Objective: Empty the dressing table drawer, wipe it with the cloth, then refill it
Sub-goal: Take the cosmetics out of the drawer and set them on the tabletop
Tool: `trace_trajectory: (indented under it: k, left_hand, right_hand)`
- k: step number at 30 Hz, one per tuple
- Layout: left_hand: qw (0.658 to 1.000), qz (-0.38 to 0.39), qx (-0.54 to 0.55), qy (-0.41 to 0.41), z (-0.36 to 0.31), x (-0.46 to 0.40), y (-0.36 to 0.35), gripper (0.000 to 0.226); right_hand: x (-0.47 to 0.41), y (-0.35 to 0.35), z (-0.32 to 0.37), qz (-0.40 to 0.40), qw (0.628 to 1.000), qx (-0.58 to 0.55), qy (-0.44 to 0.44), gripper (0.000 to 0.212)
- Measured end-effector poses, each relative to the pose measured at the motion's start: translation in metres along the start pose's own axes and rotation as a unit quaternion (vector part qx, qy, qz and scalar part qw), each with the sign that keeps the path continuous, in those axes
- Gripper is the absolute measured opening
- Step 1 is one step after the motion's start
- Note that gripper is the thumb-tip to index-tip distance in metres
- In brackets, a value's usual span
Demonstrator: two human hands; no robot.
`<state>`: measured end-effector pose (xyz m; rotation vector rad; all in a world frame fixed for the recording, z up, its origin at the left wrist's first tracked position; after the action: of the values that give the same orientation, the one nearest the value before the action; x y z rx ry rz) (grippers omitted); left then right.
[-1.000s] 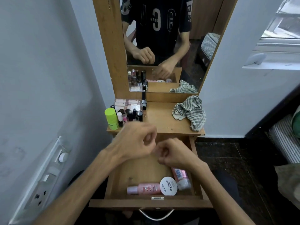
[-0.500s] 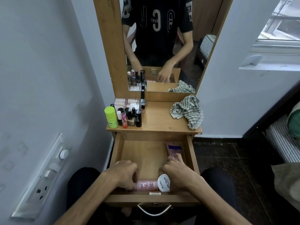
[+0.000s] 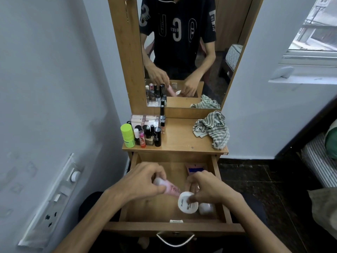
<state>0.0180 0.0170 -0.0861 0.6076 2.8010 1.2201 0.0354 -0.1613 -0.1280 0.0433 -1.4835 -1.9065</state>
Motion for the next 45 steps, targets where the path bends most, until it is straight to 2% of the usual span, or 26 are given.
trace_trajectory:
  k: [6,9,12,16,24,28,35,42,45]
  left_hand:
    - [0.984,-0.118,-0.023,-0.129,-0.059,-0.022,0.061,0.025]
    - [0.975,-0.164,-0.025,-0.149,-0.080,-0.039,0.091,0.031]
    - [0.967,-0.191,-0.044,-0.160,-0.094,-0.063,0.112,0.027]
    - [0.956,-0.227,-0.080,-0.166,-0.099,-0.098,0.133,0.027]
    - [0.945,-0.259,-0.159,-0.117,-0.078,-0.157,0.142,0.021]
    - [0.938,-0.270,-0.184,-0.113,-0.066,-0.166,0.141,0.019]
    - [0.918,-0.283,-0.245,-0.127,-0.067,-0.166,0.143,0.022]
    - [0.915,-0.288,-0.259,-0.118,-0.067,-0.162,0.143,0.031]
    - [0.915,-0.305,-0.237,-0.116,-0.069,-0.155,0.143,0.027]
  right_hand:
    - [0.005,0.080,-0.021,-0.136,0.985,-0.101,-0.034,0.019]
    - [0.001,0.118,-0.031,-0.221,0.966,-0.123,-0.055,0.018]
    - [-0.010,0.147,-0.040,-0.310,0.935,-0.149,-0.085,0.019]
    - [-0.038,0.162,-0.054,-0.376,0.897,-0.177,-0.148,0.018]
    - [-0.090,0.169,-0.068,-0.376,0.882,-0.164,-0.231,0.019]
    - [-0.105,0.169,-0.072,-0.390,0.877,-0.122,-0.251,0.020]
    - [-0.119,0.165,-0.063,-0.394,0.888,-0.032,-0.235,0.021]
    - [-0.074,0.164,-0.045,-0.471,0.858,-0.072,-0.190,0.020]
    - [-0.045,0.146,-0.034,-0.426,0.882,-0.071,-0.187,0.015]
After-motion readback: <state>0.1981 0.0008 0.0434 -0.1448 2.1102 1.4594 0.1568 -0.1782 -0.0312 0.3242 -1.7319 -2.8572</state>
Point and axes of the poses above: each hand's wrist, its own x-axis away from the middle knuckle, its own y-axis out of the back of the hand, z = x × y, the point moved 8 cm from there along -x, towards the middle knuckle, and after that the axes turned 8 degrees about x, right-handed, at the moved point
